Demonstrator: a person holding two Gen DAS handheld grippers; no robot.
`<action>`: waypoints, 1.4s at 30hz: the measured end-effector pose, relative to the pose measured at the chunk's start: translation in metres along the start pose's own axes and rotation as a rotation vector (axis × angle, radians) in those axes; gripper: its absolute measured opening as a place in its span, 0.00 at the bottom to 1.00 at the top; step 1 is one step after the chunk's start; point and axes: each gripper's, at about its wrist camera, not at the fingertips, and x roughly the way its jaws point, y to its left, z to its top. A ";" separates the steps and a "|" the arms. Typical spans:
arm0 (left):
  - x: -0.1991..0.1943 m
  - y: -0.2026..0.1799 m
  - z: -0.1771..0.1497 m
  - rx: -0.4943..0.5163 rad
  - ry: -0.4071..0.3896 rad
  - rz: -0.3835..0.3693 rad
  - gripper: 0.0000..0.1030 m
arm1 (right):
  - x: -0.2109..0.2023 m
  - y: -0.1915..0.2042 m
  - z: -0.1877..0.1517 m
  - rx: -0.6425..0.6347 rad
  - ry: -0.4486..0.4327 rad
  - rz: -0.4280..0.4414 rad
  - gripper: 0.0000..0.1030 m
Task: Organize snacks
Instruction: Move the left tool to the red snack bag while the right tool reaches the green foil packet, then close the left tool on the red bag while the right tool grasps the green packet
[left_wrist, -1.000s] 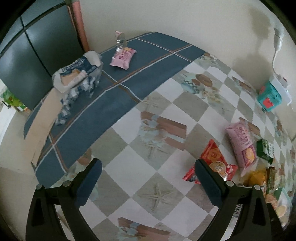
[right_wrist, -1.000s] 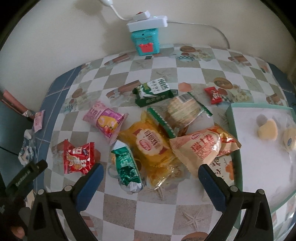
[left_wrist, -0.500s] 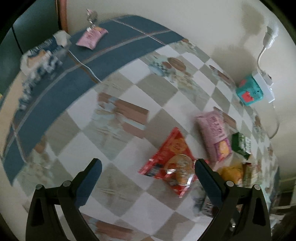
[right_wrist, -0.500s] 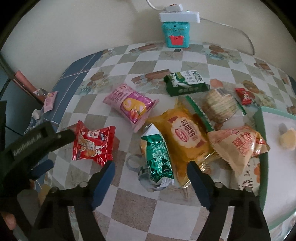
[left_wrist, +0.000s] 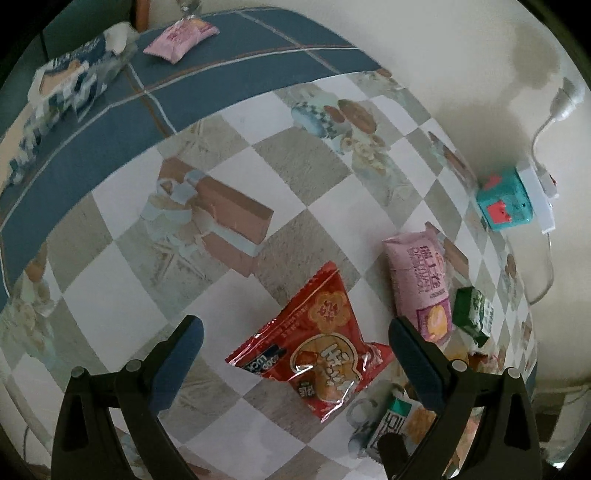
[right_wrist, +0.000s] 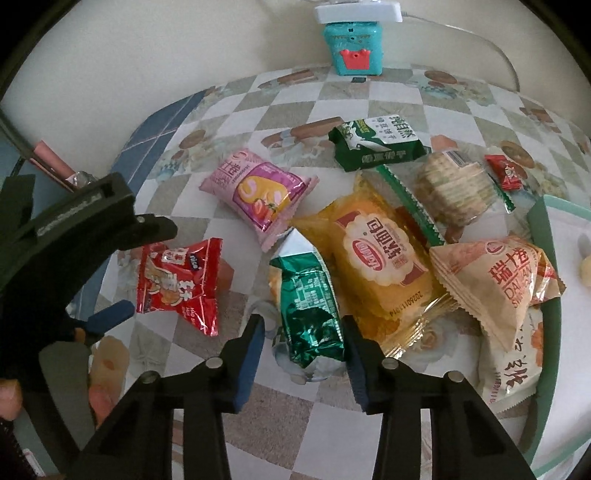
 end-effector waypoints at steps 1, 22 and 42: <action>0.001 0.001 0.000 -0.012 0.003 -0.009 0.97 | 0.000 0.000 0.000 0.001 0.002 0.001 0.43; -0.003 0.006 -0.002 -0.046 0.014 -0.089 0.63 | -0.003 -0.005 -0.002 0.015 -0.001 0.031 0.26; -0.017 0.017 -0.001 -0.024 0.000 -0.064 0.36 | -0.020 -0.011 -0.002 0.027 -0.026 0.058 0.26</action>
